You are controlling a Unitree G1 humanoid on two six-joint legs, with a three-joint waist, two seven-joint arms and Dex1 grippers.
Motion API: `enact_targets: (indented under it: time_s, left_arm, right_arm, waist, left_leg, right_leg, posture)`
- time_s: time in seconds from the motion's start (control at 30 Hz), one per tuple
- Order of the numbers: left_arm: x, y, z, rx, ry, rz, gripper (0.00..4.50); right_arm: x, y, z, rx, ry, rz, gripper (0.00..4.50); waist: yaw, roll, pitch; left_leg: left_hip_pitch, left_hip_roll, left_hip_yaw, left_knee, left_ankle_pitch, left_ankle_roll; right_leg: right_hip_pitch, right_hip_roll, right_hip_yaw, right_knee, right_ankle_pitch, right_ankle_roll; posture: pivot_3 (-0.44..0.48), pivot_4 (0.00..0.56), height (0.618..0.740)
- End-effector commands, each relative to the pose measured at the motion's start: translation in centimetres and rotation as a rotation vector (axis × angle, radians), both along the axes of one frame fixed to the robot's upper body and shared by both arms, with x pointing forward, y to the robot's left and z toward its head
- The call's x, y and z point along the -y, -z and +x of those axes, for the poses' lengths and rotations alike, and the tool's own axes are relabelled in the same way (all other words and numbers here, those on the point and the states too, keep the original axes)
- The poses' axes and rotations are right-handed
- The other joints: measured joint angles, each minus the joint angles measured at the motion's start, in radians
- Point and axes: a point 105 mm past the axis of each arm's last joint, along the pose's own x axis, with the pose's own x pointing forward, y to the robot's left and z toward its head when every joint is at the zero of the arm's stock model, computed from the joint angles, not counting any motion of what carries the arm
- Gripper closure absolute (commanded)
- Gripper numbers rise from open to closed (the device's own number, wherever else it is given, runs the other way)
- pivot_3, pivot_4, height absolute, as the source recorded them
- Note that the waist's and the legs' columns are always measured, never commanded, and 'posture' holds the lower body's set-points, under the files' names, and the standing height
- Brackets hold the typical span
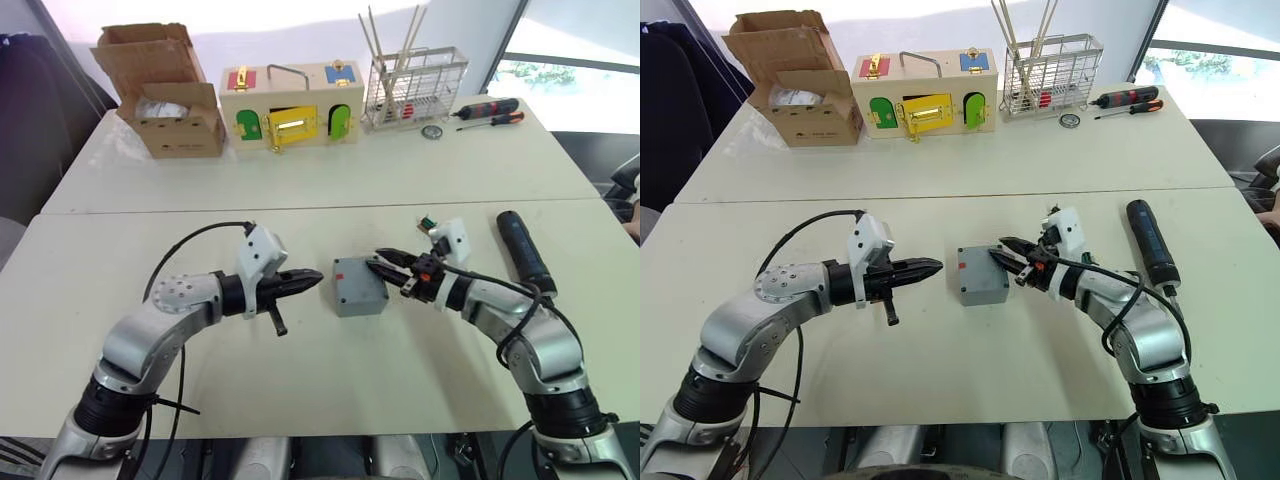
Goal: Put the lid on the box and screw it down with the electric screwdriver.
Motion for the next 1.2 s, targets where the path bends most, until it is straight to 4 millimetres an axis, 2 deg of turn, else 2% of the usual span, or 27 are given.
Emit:
enact_targets:
  time_s: [0.03,0.1,0.27,0.33,0.4,0.47,0.5,0.57,0.63,0.7,0.9,1.07,1.2]
  left_arm:
    - [0.3,-0.7,-0.3,0.046,0.014,-0.008,4.50]
    - [0.6,-1.0,-0.2,0.054,0.028,-0.014,4.50]
    - [1.9,-2.4,-0.4,0.078,0.089,-0.063,4.50]
    - [2.7,-3.0,-0.7,0.094,0.130,-0.073,4.50]
    - [3.7,-3.3,-1.4,0.098,0.193,-0.079,4.50]
    - [4.5,-3.1,-2.2,0.094,0.249,-0.066,4.50]
    - [4.8,-3.0,-2.5,0.094,0.272,-0.057,4.50]
    - [5.4,-2.5,-2.9,0.105,0.307,-0.036,4.50]
    - [5.8,-2.1,-2.9,0.118,0.312,-0.018,4.50]
    - [6.0,-1.7,-2.9,0.117,0.312,-0.014,4.50]
    - [6.8,-1.6,-3.6,0.134,0.315,-0.032,4.50]
    - [7.0,-1.8,-3.9,0.148,0.287,-0.050,4.50]
    - [7.0,-1.6,-4.0,0.146,0.258,-0.055,4.50]
  right_arm:
    - [0.5,-1.6,0.0,0.056,-0.005,-0.010,0.62]
    - [1.1,-2.1,-0.1,0.064,-0.002,-0.027,0.01]
    - [3.5,-4.5,-0.5,0.098,0.029,-0.051,0.01]
    - [6.0,-6.9,0.1,0.134,0.103,-0.063,0.01]
    - [9.5,-9.1,0.6,0.119,0.198,-0.119,0.01]
    - [12.7,-9.5,0.8,0.036,0.287,-0.218,0.01]
    - [14.2,-9.6,0.8,-0.012,0.333,-0.259,0.01]
    - [16.7,-9.0,-0.2,-0.233,0.384,-0.278,0.01]
    - [18.1,-8.1,-1.5,-0.413,0.413,-0.281,0.01]
    - [19.5,-7.4,-2.0,-0.511,0.451,-0.303,0.01]
    - [20.8,-6.2,-1.7,-0.642,0.443,-0.312,0.01]
    - [23.0,-4.6,0.2,-0.675,0.489,-0.431,0.01]
    - [24.1,-4.2,1.2,-0.710,0.482,-0.510,0.01]
  waist:
    - [0.000,0.000,0.000]
    - [0.001,0.000,0.000]
    - [0.002,0.000,0.000]
    - [0.001,0.000,0.000]
    - [0.001,0.000,0.001]
    - [0.003,0.000,0.001]
    - [0.003,0.000,0.001]
    - [0.001,0.000,0.001]
    - [0.000,0.000,0.001]
    - [-0.004,0.000,0.001]
    - [-0.009,0.001,0.001]
    - [-0.008,0.001,0.001]
    - [-0.008,0.002,0.001]
  left_leg:
    - [0.000,0.000,0.000,0.000,0.000,0.000]
    - [0.000,0.000,0.000,0.000,0.000,0.001]
    - [0.000,0.000,0.000,0.000,0.000,0.001]
    - [0.000,0.000,0.000,0.000,0.000,0.001]
    - [0.000,0.000,0.001,0.000,0.000,0.001]
    - [-0.001,0.000,0.001,0.000,-0.001,0.001]
    - [-0.001,0.000,0.001,0.000,-0.001,0.001]
    - [-0.001,0.000,0.001,0.000,-0.001,0.002]
    - [-0.001,0.000,0.002,-0.001,-0.001,0.003]
    - [-0.001,0.001,0.002,-0.001,-0.002,0.003]
    - [-0.001,0.001,0.006,0.000,-0.003,0.006]
    - [-0.002,0.000,0.007,0.001,-0.003,0.006]
    - [-0.001,0.000,0.009,0.001,-0.001,0.001]
  right_leg:
    - [0.000,0.000,0.000,0.000,0.000,0.000]
    - [0.000,0.000,0.000,0.000,0.000,0.000]
    - [0.000,0.000,0.000,0.000,0.000,0.000]
    - [0.000,0.000,0.000,-0.001,0.000,0.000]
    - [0.000,0.000,0.000,-0.001,0.000,0.000]
    - [0.000,0.000,0.000,-0.001,0.000,0.000]
    - [0.000,-0.001,0.000,-0.001,0.000,0.000]
    - [0.001,0.000,-0.001,-0.004,0.000,0.000]
    - [0.002,0.000,-0.001,-0.006,0.000,0.000]
    - [0.002,0.000,0.000,-0.006,0.000,0.000]
    - [0.002,-0.001,0.002,-0.009,0.000,0.000]
    - [0.001,-0.001,0.002,-0.010,0.000,0.000]
    - [0.001,-0.001,0.003,-0.010,0.000,0.001]
  posture:
    - [0.000,0.150,0.734]
    - [0.000,0.150,0.734]
    - [0.000,0.150,0.734]
    - [0.000,0.150,0.734]
    - [0.000,0.150,0.734]
    - [0.000,0.150,0.734]
    - [0.000,0.150,0.734]
    - [0.000,0.150,0.734]
    - [0.000,0.150,0.734]
    - [0.000,0.150,0.734]
    - [0.000,0.150,0.734]
    - [0.000,0.150,0.734]
    - [0.000,0.150,0.734]
